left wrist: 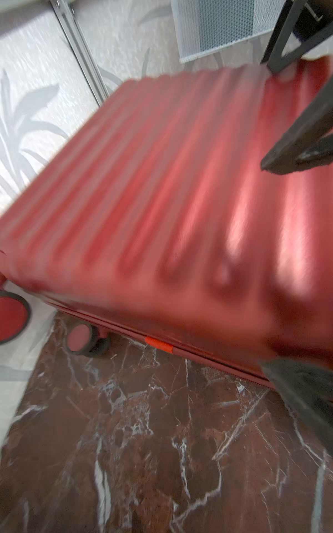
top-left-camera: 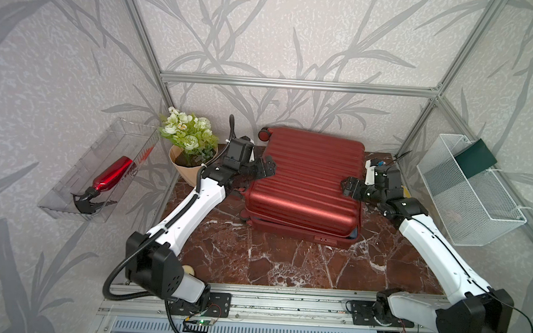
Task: Open the suitcase zippers
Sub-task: Adjust the suitcase at the center of the board, then open the suitcase at the center of the board.
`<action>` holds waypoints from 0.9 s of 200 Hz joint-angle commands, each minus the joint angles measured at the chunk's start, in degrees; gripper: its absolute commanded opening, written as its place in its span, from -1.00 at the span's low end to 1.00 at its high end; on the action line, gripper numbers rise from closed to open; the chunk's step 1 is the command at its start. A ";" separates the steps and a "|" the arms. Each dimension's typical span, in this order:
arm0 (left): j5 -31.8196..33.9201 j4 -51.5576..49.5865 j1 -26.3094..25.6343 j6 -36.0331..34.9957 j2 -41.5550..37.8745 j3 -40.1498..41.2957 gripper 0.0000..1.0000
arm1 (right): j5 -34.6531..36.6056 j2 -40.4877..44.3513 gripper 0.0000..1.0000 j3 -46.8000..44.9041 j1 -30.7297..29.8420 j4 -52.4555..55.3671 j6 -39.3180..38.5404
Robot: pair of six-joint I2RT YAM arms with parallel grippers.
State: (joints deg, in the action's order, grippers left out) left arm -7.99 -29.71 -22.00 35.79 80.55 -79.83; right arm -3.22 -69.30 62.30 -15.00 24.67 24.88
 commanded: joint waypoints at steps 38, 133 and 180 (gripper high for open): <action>9.61 -11.17 -0.83 12.34 -18.19 3.40 0.99 | 1.01 13.56 0.82 -3.73 -0.73 6.37 1.62; 6.05 3.16 -0.84 31.14 -24.32 25.72 0.99 | -7.69 23.43 0.80 -10.95 -0.95 7.21 8.85; 11.40 13.54 -0.06 32.54 -20.98 30.18 0.98 | -9.04 27.05 0.80 -12.66 -0.99 7.34 9.69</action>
State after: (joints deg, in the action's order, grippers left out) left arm -0.47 -25.08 -22.65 65.21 59.79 -52.66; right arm -11.11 -44.29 50.74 -15.70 32.03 33.30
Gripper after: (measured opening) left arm 0.992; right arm 0.898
